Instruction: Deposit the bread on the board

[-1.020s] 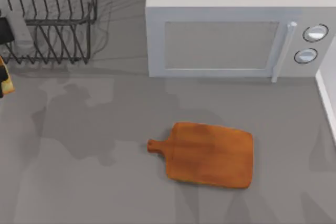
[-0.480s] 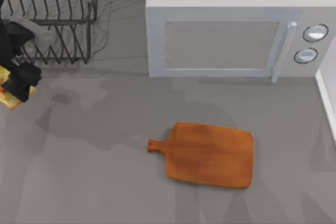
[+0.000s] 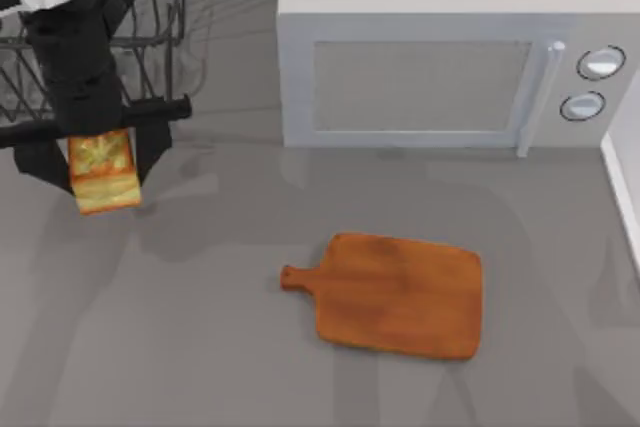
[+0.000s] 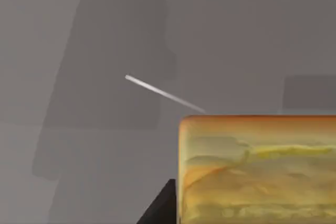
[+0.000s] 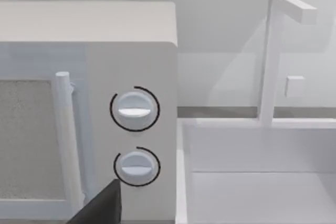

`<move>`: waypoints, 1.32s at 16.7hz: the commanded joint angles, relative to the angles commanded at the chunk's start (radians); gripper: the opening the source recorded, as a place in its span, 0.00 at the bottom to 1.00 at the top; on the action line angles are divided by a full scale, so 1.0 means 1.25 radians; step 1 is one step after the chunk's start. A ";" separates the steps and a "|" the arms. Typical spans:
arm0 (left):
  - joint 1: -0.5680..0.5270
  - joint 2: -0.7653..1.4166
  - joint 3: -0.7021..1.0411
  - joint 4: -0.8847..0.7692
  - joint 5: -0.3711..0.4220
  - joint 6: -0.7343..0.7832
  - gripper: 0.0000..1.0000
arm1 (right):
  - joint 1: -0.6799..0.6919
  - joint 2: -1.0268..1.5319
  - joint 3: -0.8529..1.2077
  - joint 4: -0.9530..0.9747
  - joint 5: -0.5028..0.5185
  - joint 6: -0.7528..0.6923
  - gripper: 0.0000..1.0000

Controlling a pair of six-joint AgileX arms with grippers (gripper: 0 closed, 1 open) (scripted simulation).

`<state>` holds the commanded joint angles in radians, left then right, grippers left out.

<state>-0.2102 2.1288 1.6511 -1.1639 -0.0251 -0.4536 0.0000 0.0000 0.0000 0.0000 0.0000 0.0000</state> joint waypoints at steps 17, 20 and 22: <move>-0.454 0.072 0.148 -0.064 0.025 -1.433 0.00 | 0.000 0.000 0.000 0.000 0.000 0.000 1.00; -0.498 0.080 0.178 -0.058 0.022 -1.524 0.00 | 0.000 0.000 0.000 0.000 0.000 0.000 1.00; -0.512 0.081 0.189 -0.056 0.020 -1.550 0.00 | 0.000 0.000 0.000 0.000 0.000 0.000 1.00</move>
<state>-0.8497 2.2301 1.8870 -1.2336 0.0003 -2.3906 0.0000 0.0000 0.0000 0.0000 0.0000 0.0000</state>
